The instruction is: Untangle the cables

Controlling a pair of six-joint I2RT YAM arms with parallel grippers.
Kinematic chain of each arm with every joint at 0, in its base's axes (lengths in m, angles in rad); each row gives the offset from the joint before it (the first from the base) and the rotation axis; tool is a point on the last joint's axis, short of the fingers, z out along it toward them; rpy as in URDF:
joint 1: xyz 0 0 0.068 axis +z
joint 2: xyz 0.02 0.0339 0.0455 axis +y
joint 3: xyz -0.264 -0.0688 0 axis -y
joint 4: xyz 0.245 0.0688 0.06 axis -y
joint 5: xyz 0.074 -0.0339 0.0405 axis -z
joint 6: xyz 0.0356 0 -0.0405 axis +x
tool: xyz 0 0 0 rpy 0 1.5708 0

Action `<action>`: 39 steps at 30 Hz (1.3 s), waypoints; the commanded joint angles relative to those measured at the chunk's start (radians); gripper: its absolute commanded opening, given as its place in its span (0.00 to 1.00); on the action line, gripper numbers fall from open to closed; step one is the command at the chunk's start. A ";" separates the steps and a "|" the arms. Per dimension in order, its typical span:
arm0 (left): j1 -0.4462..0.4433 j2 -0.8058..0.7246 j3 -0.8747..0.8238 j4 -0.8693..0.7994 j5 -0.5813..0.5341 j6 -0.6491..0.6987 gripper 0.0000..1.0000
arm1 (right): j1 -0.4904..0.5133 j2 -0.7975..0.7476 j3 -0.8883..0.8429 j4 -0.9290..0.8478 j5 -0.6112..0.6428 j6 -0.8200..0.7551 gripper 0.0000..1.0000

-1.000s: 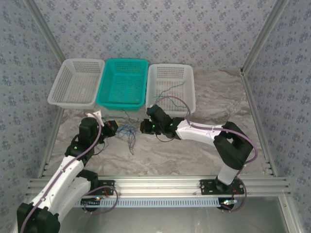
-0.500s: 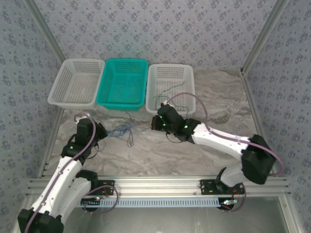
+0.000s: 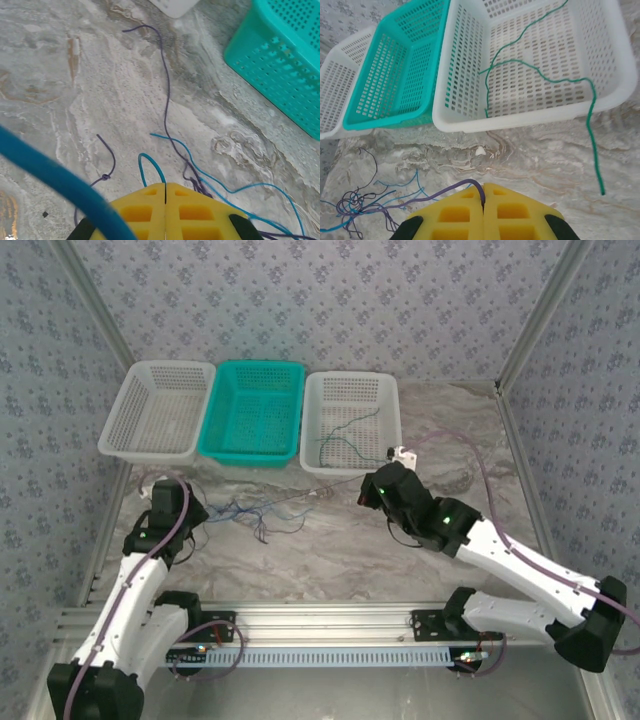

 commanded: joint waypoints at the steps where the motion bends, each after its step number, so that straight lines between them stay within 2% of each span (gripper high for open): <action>1: 0.024 0.016 0.028 -0.051 -0.064 -0.026 0.00 | -0.015 -0.048 0.063 -0.093 0.083 -0.062 0.00; 7: 0.081 0.022 0.024 -0.074 -0.079 -0.026 0.00 | -0.085 -0.141 0.115 -0.118 0.081 -0.080 0.00; 12: 0.146 0.031 0.027 -0.070 -0.049 0.004 0.00 | -0.146 -0.177 0.185 -0.229 0.164 -0.120 0.00; 24: 0.242 0.061 0.026 -0.061 -0.002 0.046 0.00 | -0.311 -0.256 0.312 -0.272 0.149 -0.258 0.00; 30: 0.250 0.078 0.010 -0.019 0.058 0.040 0.00 | -0.358 -0.245 0.350 -0.184 -0.012 -0.332 0.00; 33: 0.253 0.090 0.015 -0.034 0.025 0.039 0.00 | -0.364 -0.232 0.385 -0.212 -0.002 -0.328 0.00; 36: 0.257 0.106 0.020 -0.050 0.011 0.026 0.00 | -0.381 -0.233 0.386 -0.176 -0.057 -0.335 0.00; 38: 0.256 0.113 0.014 -0.021 0.070 0.025 0.00 | -0.385 -0.229 0.367 -0.090 -0.186 -0.350 0.00; 39: 0.255 0.114 0.005 0.009 0.124 0.030 0.04 | -0.386 -0.221 0.352 -0.054 -0.261 -0.354 0.00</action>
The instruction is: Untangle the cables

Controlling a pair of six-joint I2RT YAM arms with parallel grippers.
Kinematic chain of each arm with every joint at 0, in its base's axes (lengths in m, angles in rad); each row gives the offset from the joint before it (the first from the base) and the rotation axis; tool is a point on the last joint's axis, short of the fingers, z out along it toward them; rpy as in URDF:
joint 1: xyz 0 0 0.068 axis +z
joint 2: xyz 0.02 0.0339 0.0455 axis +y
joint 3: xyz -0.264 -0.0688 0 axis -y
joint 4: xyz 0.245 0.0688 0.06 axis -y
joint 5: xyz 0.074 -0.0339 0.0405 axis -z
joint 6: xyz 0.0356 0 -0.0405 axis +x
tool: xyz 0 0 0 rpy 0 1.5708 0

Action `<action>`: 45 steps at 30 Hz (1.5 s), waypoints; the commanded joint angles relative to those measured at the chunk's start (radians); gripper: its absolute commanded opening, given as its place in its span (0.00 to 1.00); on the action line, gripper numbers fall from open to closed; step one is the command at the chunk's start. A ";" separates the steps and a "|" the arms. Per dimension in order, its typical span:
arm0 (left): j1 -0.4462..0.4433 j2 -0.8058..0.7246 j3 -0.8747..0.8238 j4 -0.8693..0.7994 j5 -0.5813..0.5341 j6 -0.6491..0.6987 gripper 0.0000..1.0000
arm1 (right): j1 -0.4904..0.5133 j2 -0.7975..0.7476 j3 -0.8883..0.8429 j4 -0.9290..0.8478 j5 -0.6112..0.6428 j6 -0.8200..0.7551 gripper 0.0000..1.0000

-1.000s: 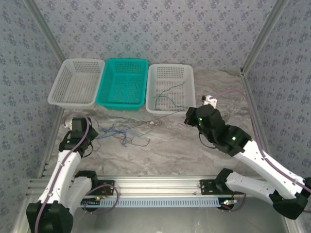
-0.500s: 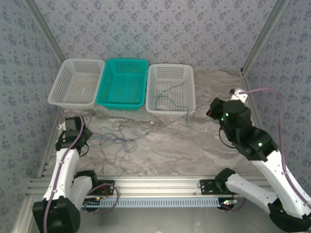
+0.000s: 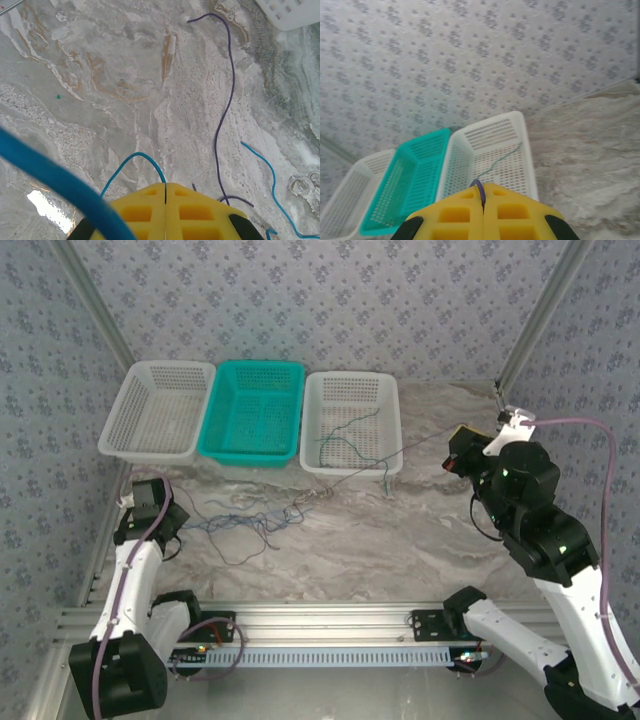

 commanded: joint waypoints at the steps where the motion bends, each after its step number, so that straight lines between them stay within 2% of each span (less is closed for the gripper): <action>1: 0.005 0.001 -0.015 0.085 0.146 0.006 0.14 | -0.005 0.019 -0.016 0.160 -0.257 -0.026 0.00; 4: -0.001 -0.045 -0.029 0.158 0.316 0.002 0.44 | 0.002 0.077 -0.038 0.211 -0.412 0.000 0.00; 5: -0.005 -0.080 -0.031 0.168 0.324 0.000 0.58 | 0.008 0.094 -0.041 0.223 -0.454 -0.001 0.00; 7: -0.007 -0.158 -0.032 0.171 0.309 0.002 0.77 | 0.020 0.126 -0.047 0.246 -0.518 -0.009 0.00; 9: -0.011 -0.227 -0.032 0.178 0.314 0.009 0.81 | 0.039 0.155 -0.045 0.263 -0.562 -0.017 0.00; 12: -0.080 -0.278 -0.039 0.232 0.388 0.025 0.77 | 0.072 0.192 -0.037 0.266 -0.565 -0.036 0.00; 15: -0.245 -0.240 -0.024 0.247 0.410 0.069 0.74 | 0.080 0.211 -0.033 0.266 -0.547 -0.045 0.00; 20: -0.616 -0.093 0.030 0.213 0.313 0.277 0.73 | 0.079 0.228 -0.044 0.261 -0.519 -0.064 0.00; 23: -0.787 0.006 0.019 0.263 0.261 0.396 0.73 | 0.077 0.235 -0.047 0.255 -0.520 -0.078 0.00; 25: -0.867 0.076 0.016 0.290 0.158 0.423 0.73 | 0.077 0.235 -0.045 0.250 -0.520 -0.081 0.00; 29: -0.893 0.218 0.027 0.337 0.086 0.459 0.73 | 0.075 0.227 -0.044 0.229 -0.511 -0.089 0.00; 31: -0.893 0.268 0.033 0.364 0.086 0.471 0.73 | 0.074 0.220 -0.048 0.223 -0.504 -0.089 0.00; 33: -0.893 0.311 0.043 0.382 0.106 0.482 0.68 | 0.073 0.212 -0.053 0.218 -0.496 -0.090 0.00; 38: -0.893 0.398 0.071 0.377 0.129 0.480 0.44 | 0.070 0.191 -0.069 0.214 -0.466 -0.079 0.00; 41: -0.893 0.416 0.072 0.379 0.127 0.468 0.34 | 0.065 0.185 -0.072 0.205 -0.439 -0.070 0.00; 45: -0.893 0.416 0.059 0.373 0.072 0.440 0.10 | 0.042 0.172 -0.073 0.188 -0.394 -0.037 0.00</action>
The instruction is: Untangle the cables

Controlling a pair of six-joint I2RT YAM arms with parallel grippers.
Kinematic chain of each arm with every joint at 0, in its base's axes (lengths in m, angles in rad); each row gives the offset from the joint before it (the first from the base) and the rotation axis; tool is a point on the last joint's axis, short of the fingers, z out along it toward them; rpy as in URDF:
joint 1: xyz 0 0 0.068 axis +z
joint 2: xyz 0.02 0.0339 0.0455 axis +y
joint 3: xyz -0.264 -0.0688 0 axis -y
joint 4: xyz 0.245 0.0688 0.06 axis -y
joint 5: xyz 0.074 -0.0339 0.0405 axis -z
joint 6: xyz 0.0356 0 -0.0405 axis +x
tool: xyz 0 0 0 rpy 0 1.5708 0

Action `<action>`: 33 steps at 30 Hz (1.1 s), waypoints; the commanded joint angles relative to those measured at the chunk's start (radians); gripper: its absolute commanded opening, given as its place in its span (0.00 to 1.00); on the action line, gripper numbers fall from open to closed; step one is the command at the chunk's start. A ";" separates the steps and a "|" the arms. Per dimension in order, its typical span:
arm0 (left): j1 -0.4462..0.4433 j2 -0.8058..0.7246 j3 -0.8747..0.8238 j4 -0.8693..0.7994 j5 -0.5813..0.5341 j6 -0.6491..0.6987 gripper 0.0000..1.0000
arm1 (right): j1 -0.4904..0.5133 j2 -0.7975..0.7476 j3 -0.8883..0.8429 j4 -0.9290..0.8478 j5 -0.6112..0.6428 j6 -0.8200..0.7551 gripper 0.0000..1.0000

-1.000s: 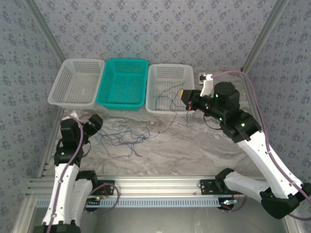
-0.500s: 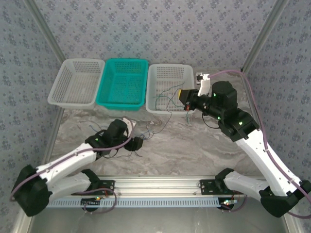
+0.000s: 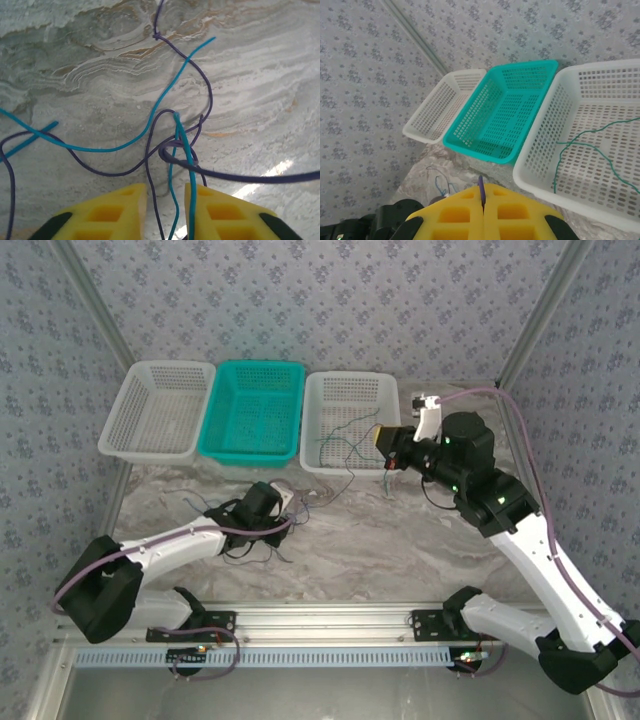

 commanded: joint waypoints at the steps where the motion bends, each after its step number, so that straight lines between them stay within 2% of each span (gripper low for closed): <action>1: -0.005 0.003 0.020 -0.003 -0.079 -0.026 0.05 | -0.028 -0.032 -0.010 -0.026 0.071 0.036 0.00; 3: 0.000 0.003 0.024 -0.047 -0.161 -0.066 0.00 | -0.055 -0.061 -0.009 -0.055 0.142 0.063 0.00; 6: 0.015 -0.009 0.017 -0.074 -0.210 -0.102 0.00 | -0.128 -0.120 -0.007 -0.113 0.211 0.091 0.00; 13: 0.095 -0.049 -0.026 -0.064 -0.203 -0.168 0.00 | -0.352 -0.224 0.015 -0.228 0.266 0.136 0.00; 16: 0.138 -0.070 -0.041 -0.059 -0.191 -0.188 0.00 | -0.426 -0.240 0.030 -0.253 0.248 0.136 0.00; 19: 0.198 -0.079 -0.048 -0.082 -0.193 -0.243 0.00 | -0.480 -0.246 0.044 -0.278 0.237 0.182 0.00; 24: 0.366 -0.079 -0.054 -0.148 -0.169 -0.371 0.00 | -0.566 -0.250 0.050 -0.330 0.231 0.243 0.00; 29: 0.445 -0.096 -0.079 -0.149 -0.142 -0.412 0.00 | -0.652 -0.258 0.041 -0.345 0.165 0.281 0.00; 31: 0.458 -0.099 -0.083 -0.141 -0.125 -0.413 0.00 | -0.677 -0.252 0.035 -0.315 0.076 0.282 0.00; 33: 0.460 -0.099 -0.088 -0.120 -0.091 -0.400 0.00 | -0.686 -0.227 0.025 -0.247 -0.072 0.274 0.00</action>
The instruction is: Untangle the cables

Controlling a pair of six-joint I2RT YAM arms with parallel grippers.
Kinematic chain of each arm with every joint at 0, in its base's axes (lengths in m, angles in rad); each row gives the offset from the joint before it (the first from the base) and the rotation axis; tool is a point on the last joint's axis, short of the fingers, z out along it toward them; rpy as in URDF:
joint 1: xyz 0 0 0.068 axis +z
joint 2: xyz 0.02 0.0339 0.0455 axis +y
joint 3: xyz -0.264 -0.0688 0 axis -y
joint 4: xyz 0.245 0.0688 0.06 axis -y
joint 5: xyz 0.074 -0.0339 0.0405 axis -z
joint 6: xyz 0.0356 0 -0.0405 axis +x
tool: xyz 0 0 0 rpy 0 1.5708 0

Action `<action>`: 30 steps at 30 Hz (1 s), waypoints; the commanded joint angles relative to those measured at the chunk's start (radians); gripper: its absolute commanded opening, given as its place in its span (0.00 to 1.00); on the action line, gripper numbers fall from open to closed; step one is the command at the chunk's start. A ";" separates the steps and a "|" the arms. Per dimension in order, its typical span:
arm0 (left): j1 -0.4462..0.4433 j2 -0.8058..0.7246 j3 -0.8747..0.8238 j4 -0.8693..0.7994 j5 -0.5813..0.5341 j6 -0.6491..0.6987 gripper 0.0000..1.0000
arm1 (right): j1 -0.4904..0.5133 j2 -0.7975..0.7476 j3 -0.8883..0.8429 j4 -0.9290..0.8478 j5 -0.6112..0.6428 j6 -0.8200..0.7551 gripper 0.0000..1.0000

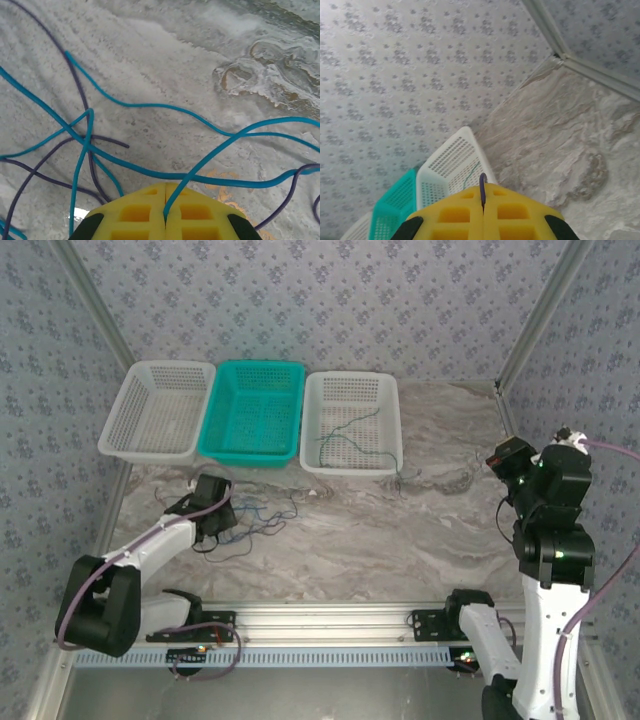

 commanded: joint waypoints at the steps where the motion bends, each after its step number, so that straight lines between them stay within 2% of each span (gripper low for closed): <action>1: 0.006 -0.020 -0.013 0.010 0.068 -0.012 0.00 | -0.014 0.037 0.015 0.099 -0.249 0.008 0.00; 3: 0.005 -0.021 -0.014 0.026 0.095 -0.002 0.00 | -0.013 0.072 0.023 0.143 -0.380 0.026 0.00; 5: 0.006 -0.030 -0.019 0.041 0.120 0.004 0.00 | -0.007 0.097 0.045 0.208 -0.462 0.037 0.00; 9: 0.006 -0.085 -0.045 0.094 0.171 0.011 0.08 | 0.055 0.121 0.118 0.310 -0.511 0.026 0.00; 13: 0.006 -0.141 -0.064 0.129 0.199 0.012 0.23 | 0.188 0.186 0.229 0.411 -0.550 0.006 0.00; 18: 0.005 -0.195 -0.074 0.128 0.207 0.021 0.48 | 0.433 0.322 0.375 0.501 -0.487 -0.064 0.00; 22: 0.003 -0.260 -0.070 0.083 0.201 0.025 0.64 | 0.565 0.466 0.552 0.528 -0.448 -0.103 0.00; 25: -0.008 -0.344 -0.054 0.035 0.202 0.017 0.73 | 0.629 0.565 0.675 0.558 -0.391 -0.140 0.00; 30: -0.035 -0.500 0.007 -0.076 0.165 -0.006 0.82 | 0.670 0.766 0.899 0.591 -0.334 -0.189 0.00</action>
